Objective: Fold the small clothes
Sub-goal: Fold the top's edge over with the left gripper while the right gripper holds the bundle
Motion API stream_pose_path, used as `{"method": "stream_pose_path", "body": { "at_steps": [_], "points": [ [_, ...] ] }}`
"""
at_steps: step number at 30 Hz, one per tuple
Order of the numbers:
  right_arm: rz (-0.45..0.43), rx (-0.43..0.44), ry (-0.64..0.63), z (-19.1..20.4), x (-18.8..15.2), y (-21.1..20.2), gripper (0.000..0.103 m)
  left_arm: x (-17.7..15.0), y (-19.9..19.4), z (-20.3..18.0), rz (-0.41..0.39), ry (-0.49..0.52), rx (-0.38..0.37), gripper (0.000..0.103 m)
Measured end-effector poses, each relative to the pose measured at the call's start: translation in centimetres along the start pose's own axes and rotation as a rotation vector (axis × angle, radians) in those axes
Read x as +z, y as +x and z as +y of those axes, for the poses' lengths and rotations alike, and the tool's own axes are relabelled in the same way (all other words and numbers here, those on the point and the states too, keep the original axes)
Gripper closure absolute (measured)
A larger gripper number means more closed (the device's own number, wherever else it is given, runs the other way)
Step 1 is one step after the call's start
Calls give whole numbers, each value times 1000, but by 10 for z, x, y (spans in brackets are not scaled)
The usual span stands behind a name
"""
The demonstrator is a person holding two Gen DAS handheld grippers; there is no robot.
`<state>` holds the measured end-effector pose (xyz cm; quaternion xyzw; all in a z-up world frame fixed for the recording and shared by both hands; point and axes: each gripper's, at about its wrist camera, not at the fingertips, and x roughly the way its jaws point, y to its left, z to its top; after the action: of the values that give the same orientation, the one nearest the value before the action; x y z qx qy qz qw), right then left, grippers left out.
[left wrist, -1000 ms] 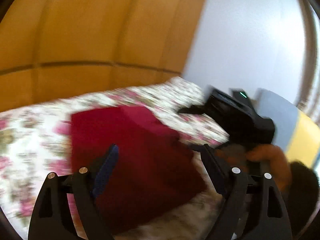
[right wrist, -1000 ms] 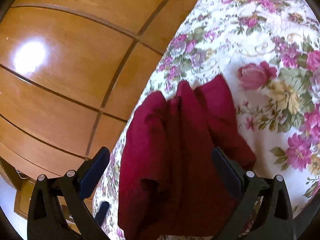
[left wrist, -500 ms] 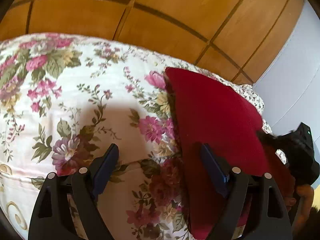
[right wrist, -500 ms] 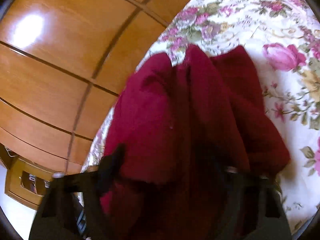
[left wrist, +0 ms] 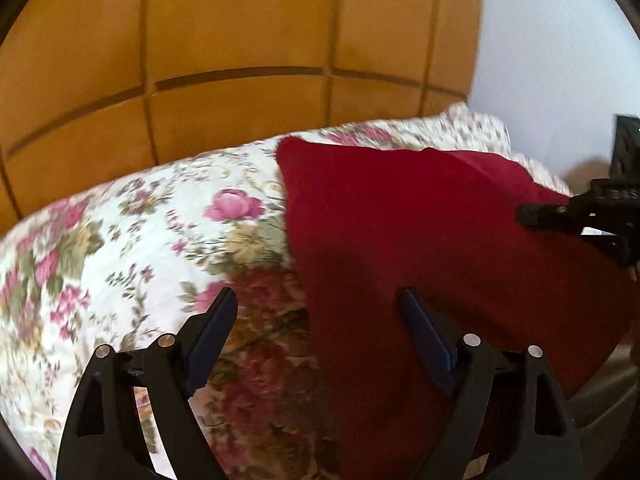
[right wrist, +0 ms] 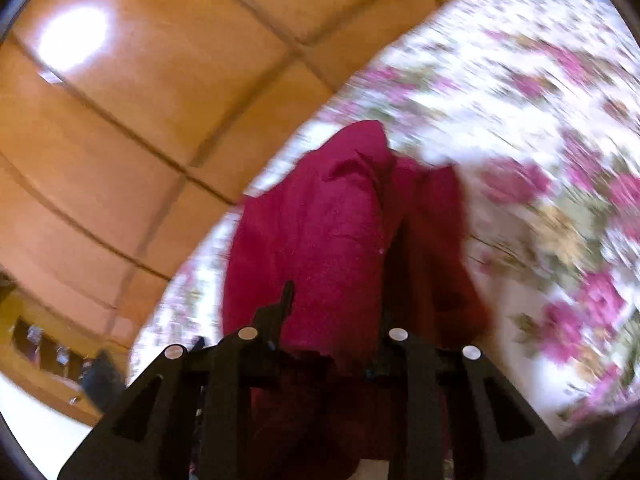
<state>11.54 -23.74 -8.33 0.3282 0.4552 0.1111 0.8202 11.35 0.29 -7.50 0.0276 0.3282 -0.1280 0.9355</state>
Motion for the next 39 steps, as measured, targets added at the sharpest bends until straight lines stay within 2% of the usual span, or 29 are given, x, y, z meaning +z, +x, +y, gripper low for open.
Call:
{"method": "stream_pose_path", "body": {
  "at_steps": [1,4,8,17,19,22,24,26,28,33,37,39],
  "points": [
    [39,-25,44,-11,-1,9,77,-1,3,-5,4,26,9,20],
    [50,-18,102,-21,-4,13,75,-8,5,-22,-17,114,63,20],
    [46,-72,44,-13,-4,18,72,-14,2,-32,-36,169,95,20],
    [-11,-122,-11,4,-14,14,63,-17,6,-8,-25,59,-28,20],
    [18,-165,32,8,-11,14,62,-16,7,-2,-16,34,-52,18],
    [103,-244,56,23,4,20,52,-16,10,5,0,-11,-84,15],
    [143,-269,18,32,10,28,39,-18,9,8,5,-32,-92,15],
    [139,-293,-109,39,9,38,36,-20,7,8,4,-38,-93,15],
    [92,-296,-230,36,0,43,36,-21,6,6,-1,-36,-84,13],
    [79,-346,-255,47,3,54,27,-23,4,4,-9,-34,-65,13],
    [63,-285,-142,35,8,55,22,-23,5,8,-1,-59,-82,11],
    [63,-273,-142,36,9,53,21,-23,7,11,9,-82,-101,10]
  ]
}}
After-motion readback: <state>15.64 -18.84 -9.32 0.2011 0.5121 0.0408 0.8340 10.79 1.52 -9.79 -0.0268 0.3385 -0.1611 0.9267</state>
